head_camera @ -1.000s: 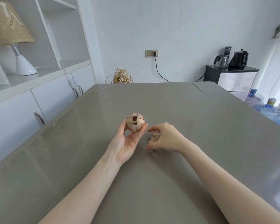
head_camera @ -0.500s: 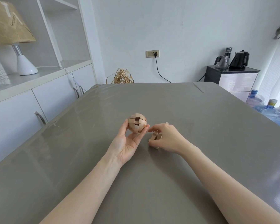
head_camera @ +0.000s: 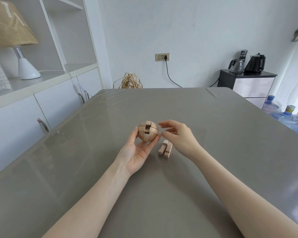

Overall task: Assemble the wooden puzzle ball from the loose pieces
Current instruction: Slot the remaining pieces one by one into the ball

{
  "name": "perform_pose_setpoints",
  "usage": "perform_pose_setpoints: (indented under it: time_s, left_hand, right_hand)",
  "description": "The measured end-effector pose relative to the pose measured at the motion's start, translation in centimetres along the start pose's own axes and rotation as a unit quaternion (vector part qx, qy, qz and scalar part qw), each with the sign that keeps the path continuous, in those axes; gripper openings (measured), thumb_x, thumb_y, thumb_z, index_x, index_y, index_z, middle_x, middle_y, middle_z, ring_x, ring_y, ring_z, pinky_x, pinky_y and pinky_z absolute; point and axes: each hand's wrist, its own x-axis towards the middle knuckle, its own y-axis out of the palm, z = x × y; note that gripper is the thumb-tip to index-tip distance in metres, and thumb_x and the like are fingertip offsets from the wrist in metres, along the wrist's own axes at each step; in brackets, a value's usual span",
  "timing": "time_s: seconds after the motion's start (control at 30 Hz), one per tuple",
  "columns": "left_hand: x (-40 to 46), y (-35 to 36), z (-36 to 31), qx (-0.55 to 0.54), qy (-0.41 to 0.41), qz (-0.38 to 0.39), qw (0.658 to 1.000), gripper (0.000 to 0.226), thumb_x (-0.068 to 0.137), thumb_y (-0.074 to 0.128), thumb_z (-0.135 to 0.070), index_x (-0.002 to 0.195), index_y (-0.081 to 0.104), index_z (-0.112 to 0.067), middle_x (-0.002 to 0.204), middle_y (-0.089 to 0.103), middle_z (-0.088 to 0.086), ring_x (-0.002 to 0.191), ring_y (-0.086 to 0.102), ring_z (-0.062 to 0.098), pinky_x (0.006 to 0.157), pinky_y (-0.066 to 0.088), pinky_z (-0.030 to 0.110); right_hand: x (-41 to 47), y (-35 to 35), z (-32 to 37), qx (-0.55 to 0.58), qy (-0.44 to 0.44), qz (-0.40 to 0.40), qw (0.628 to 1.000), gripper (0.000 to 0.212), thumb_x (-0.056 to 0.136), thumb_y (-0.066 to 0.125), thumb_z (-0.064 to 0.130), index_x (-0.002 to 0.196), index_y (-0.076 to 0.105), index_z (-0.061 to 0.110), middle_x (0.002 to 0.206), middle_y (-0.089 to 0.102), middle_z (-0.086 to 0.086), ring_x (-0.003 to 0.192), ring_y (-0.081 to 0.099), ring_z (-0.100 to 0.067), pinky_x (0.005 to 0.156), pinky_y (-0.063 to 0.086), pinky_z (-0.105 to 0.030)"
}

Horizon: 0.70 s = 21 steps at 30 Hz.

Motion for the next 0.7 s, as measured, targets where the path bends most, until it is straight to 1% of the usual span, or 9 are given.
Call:
perform_pose_setpoints:
  time_s: [0.03,0.13,0.2,0.3,0.4,0.43,0.5,0.6,0.7]
  left_hand:
    - [0.06,-0.05,0.01,0.005,0.0,0.001,1.0,0.027,0.096,0.052,-0.023,0.111,0.057,-0.002,0.111,0.062,0.033,0.102,0.064,0.043,0.078,0.058,0.042]
    - [0.2,-0.18,0.04,0.024,-0.003,0.005,1.0,0.029,0.096,0.052,-0.024,0.112,0.057,-0.001,0.116,0.061,0.033,0.109,0.061,0.043,0.083,0.056,0.042]
    - [0.11,-0.13,0.09,0.024,-0.01,0.015,1.0,0.029,0.097,0.051,-0.024,0.111,0.058,0.0,0.117,0.06,0.033,0.11,0.06,0.044,0.083,0.056,0.042]
    - [-0.04,0.05,0.16,0.023,-0.015,0.021,0.999,0.029,0.097,0.05,-0.024,0.109,0.059,0.001,0.116,0.06,0.034,0.107,0.061,0.044,0.078,0.057,0.043]
    - [-0.01,0.11,0.15,0.029,-0.016,0.02,0.999,0.029,0.097,0.05,-0.023,0.11,0.058,0.002,0.121,0.057,0.033,0.11,0.061,0.041,0.085,0.055,0.043]
    - [0.03,0.11,0.15,0.033,-0.018,0.018,0.999,0.029,0.097,0.05,-0.023,0.111,0.057,0.002,0.122,0.057,0.033,0.111,0.06,0.041,0.087,0.054,0.043]
    - [0.07,0.11,0.14,0.036,-0.023,0.014,0.999,0.03,0.097,0.05,-0.023,0.113,0.056,0.001,0.122,0.056,0.033,0.111,0.06,0.042,0.087,0.054,0.044]
    - [0.1,0.12,0.08,0.04,-0.026,0.012,0.999,0.029,0.097,0.05,-0.023,0.113,0.057,0.001,0.121,0.057,0.034,0.11,0.06,0.044,0.082,0.055,0.043]
    - [0.09,0.08,-0.06,0.069,-0.018,0.002,0.997,0.031,0.096,0.052,-0.022,0.119,0.056,-0.001,0.124,0.056,0.028,0.103,0.065,0.041,0.08,0.057,0.044]
  right_hand:
    - [0.0,-0.06,0.32,0.055,0.008,0.012,0.998,0.033,0.089,0.056,0.014,0.12,0.062,0.023,0.117,0.062,0.005,0.105,0.059,-0.009,0.085,0.047,-0.018]
    - [-0.09,-0.18,0.71,0.166,0.021,0.053,0.984,0.034,0.093,0.053,0.012,0.124,0.061,0.022,0.119,0.062,-0.002,0.108,0.061,-0.014,0.095,0.049,-0.027]
    - [-0.12,-0.2,0.71,0.2,0.035,0.065,0.977,0.034,0.09,0.061,0.016,0.124,0.059,0.02,0.115,0.065,-0.003,0.103,0.065,-0.015,0.092,0.051,-0.027]
    - [-0.06,-0.07,0.6,0.245,0.068,0.063,0.965,0.044,0.082,0.072,0.019,0.124,0.058,0.016,0.107,0.07,-0.002,0.091,0.07,-0.017,0.087,0.054,-0.03]
    - [0.02,0.14,0.39,0.265,0.088,0.044,0.959,0.048,0.076,0.078,0.015,0.121,0.06,0.017,0.105,0.071,-0.004,0.092,0.07,-0.025,0.094,0.052,-0.042]
    - [0.0,0.2,0.36,0.271,0.091,0.039,0.958,0.048,0.075,0.078,0.014,0.12,0.06,0.017,0.105,0.071,-0.004,0.093,0.07,-0.027,0.095,0.051,-0.044]
    - [0.02,0.28,0.32,0.286,0.095,0.032,0.953,0.049,0.075,0.078,0.01,0.119,0.06,0.017,0.106,0.07,-0.006,0.091,0.07,-0.025,0.093,0.052,-0.042]
    - [-0.01,0.31,0.42,0.317,0.096,0.024,0.943,0.049,0.075,0.077,0.003,0.12,0.06,0.014,0.108,0.069,-0.01,0.088,0.07,-0.021,0.081,0.056,-0.031]
    - [0.01,0.09,0.3,0.322,0.1,0.022,0.941,0.047,0.075,0.077,0.003,0.118,0.062,0.015,0.11,0.069,-0.009,0.095,0.069,-0.022,0.086,0.055,-0.032]
